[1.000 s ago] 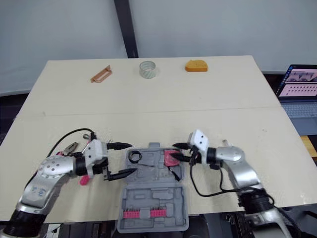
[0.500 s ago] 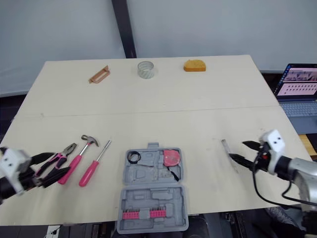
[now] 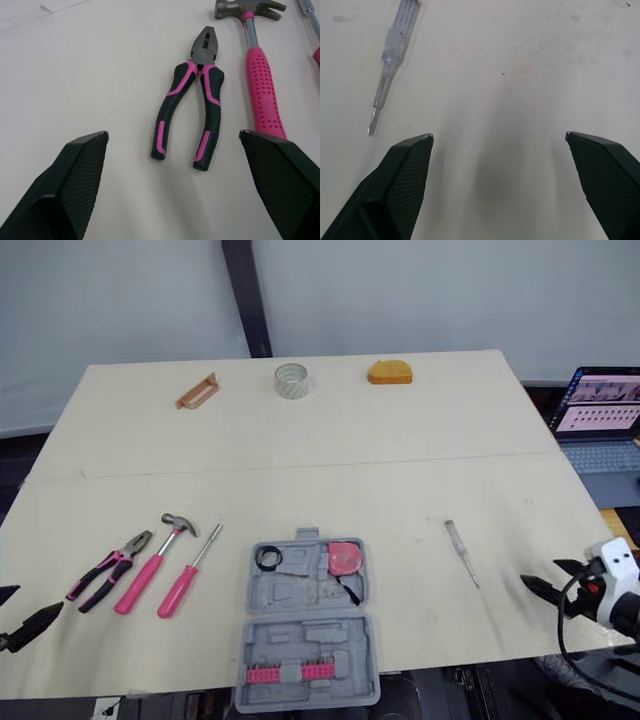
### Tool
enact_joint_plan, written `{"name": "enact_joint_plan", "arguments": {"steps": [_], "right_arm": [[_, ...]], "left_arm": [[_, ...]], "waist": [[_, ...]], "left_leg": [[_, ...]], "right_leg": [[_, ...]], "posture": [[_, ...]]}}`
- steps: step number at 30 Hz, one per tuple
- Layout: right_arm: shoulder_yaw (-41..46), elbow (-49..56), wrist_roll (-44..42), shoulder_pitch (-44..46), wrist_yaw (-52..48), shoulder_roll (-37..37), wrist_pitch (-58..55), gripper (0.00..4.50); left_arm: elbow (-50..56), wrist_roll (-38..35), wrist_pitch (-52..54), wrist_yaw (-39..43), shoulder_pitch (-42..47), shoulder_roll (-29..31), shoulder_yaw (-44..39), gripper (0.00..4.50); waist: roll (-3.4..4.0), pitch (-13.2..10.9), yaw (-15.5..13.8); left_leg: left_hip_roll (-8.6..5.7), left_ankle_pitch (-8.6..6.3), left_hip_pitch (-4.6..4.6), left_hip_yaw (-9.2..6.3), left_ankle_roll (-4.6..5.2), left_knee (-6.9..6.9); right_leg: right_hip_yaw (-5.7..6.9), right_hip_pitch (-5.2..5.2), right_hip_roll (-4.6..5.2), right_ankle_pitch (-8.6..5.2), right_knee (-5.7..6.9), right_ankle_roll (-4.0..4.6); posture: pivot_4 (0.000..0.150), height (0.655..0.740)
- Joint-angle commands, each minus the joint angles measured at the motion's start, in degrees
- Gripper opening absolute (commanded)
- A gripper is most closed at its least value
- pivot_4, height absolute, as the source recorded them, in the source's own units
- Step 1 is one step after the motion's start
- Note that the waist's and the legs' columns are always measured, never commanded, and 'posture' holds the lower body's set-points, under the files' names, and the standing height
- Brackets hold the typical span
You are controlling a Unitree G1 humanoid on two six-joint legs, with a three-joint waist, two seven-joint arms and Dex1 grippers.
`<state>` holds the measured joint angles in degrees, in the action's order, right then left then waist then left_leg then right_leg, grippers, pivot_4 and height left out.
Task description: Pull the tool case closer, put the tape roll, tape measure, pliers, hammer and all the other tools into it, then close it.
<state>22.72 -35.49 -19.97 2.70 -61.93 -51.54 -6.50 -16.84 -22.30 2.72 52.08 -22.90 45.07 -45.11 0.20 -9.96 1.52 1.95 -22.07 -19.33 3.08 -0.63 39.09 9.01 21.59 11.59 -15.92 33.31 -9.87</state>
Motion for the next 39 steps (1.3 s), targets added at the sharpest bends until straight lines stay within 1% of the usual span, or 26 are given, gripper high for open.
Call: {"name": "enact_joint_plan", "arguments": {"steps": [1, 10, 18, 33, 39], "right_arm": [[0.4, -0.9, 0.5, 0.8, -1.1, -1.6, 1.6, 4.48], [-0.3, -2.7, 1.5, 2.9, -1.8, -1.5, 2.7, 4.48], [-0.5, -1.5, 1.5, 3.0, -2.0, -1.6, 2.3, 4.48], [0.6, 8.3, -1.3, 1.3, -0.3, 0.0, -3.3, 4.48], [1.0, 13.3, -3.2, 0.4, 0.9, 0.9, -6.5, 4.48]], "left_arm": [[-1.4, -0.5, -1.7, -0.5, -0.1, 0.0, -1.3, 4.50], [-3.6, -0.3, -2.7, -0.9, 0.7, 0.4, -0.5, 4.50], [-5.7, -0.1, -3.8, -0.6, 0.6, 0.7, -0.3, 4.50], [-3.6, -0.8, -3.1, -0.5, 2.0, 0.5, 1.3, 4.50], [2.0, -1.4, -1.6, -0.3, 1.4, -0.5, 2.4, 4.50]], "waist": [[0.00, 0.0, 0.2], [0.02, 0.0, 0.2], [0.02, 0.0, 0.2], [0.02, 0.0, 0.1], [0.02, 0.0, 0.1]], "left_leg": [[0.01, -0.01, 0.00, 0.00, -0.02, 0.00], [0.03, -0.05, 0.06, 0.09, -0.03, -0.01], [0.04, -0.06, 0.07, 0.09, -0.03, -0.01], [0.05, -0.07, 0.08, 0.10, -0.04, -0.01], [0.05, -0.07, 0.08, 0.10, -0.04, 0.00]], "right_leg": [[0.00, 0.00, 0.00, 0.00, 0.00, 0.00], [0.00, 0.00, 0.00, 0.00, 0.00, 0.00], [0.00, 0.00, 0.00, 0.00, 0.01, 0.00], [0.00, 0.00, 0.00, 0.00, 0.02, 0.00], [0.00, 0.00, 0.00, 0.00, 0.03, 0.00]], "posture": [[0.150, 0.7400], [0.150, 0.7400], [0.150, 0.7400], [0.150, 0.7400], [0.150, 0.7400]]}}
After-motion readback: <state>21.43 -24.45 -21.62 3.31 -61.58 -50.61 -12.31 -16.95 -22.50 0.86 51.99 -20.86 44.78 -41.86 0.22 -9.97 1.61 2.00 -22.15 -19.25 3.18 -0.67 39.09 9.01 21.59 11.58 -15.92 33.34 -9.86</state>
